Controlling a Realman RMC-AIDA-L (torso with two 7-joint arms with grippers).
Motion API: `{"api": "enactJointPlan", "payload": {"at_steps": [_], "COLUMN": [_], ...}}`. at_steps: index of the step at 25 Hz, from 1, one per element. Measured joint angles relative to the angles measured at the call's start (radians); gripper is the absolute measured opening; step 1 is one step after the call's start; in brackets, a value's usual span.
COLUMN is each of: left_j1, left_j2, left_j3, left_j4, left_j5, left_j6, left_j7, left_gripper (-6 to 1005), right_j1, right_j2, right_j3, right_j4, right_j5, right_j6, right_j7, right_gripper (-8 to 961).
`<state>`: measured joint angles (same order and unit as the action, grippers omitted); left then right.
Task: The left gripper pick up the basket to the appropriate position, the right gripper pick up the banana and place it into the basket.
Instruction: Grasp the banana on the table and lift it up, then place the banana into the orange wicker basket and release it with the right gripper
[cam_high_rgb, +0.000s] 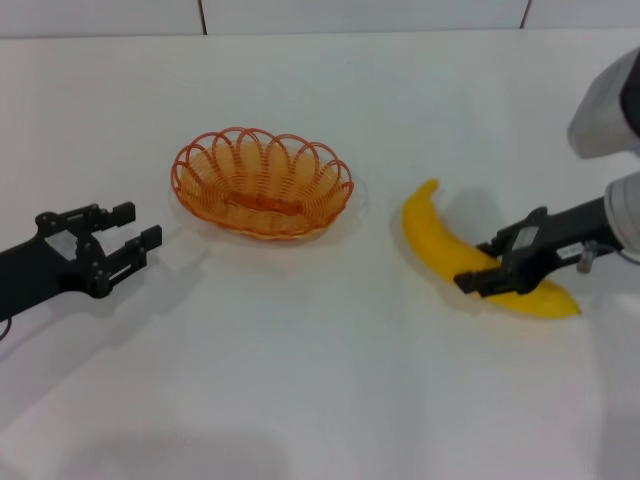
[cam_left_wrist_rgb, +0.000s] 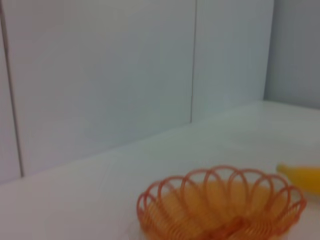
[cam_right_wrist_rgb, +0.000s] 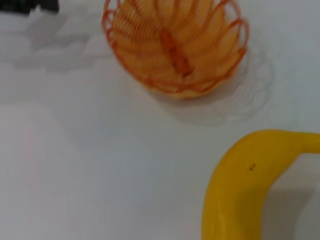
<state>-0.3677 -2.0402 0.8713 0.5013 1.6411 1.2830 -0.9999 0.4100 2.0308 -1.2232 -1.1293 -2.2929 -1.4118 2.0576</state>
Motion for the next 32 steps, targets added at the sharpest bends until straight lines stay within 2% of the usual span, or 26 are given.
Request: {"api": "enactJointPlan", "payload": {"at_steps": [8, 15, 19, 23, 32], "left_j1": [-0.001, -0.010, -0.018, -0.035, -0.055], "left_j2": [0.000, 0.000, -0.001, -0.001, -0.003], "left_j3": [0.000, 0.000, 0.000, 0.000, 0.003], "left_j4": [-0.010, -0.010, -0.014, -0.032, -0.035], "left_j5": [0.008, 0.009, 0.010, 0.010, 0.011], "left_j6": [-0.033, -0.034, -0.034, -0.034, -0.034], "left_j7": [-0.005, -0.005, -0.003, 0.004, 0.005], "left_gripper": [459, 459, 459, 459, 459], "right_j1": [-0.016, 0.057, 0.112, 0.152, 0.267], "right_j2": [0.002, 0.004, 0.006, 0.006, 0.011], "right_j3": [0.013, -0.026, -0.125, -0.254, -0.425], "right_j4": [-0.117, -0.123, -0.111, -0.066, 0.097], "right_j5": [0.093, 0.222, 0.242, 0.244, 0.261], "right_j6": [-0.015, 0.004, 0.116, 0.297, 0.543], "right_j7": [-0.025, -0.107, -0.117, -0.117, -0.107], "right_gripper": [478, 478, 479, 479, 482]}}
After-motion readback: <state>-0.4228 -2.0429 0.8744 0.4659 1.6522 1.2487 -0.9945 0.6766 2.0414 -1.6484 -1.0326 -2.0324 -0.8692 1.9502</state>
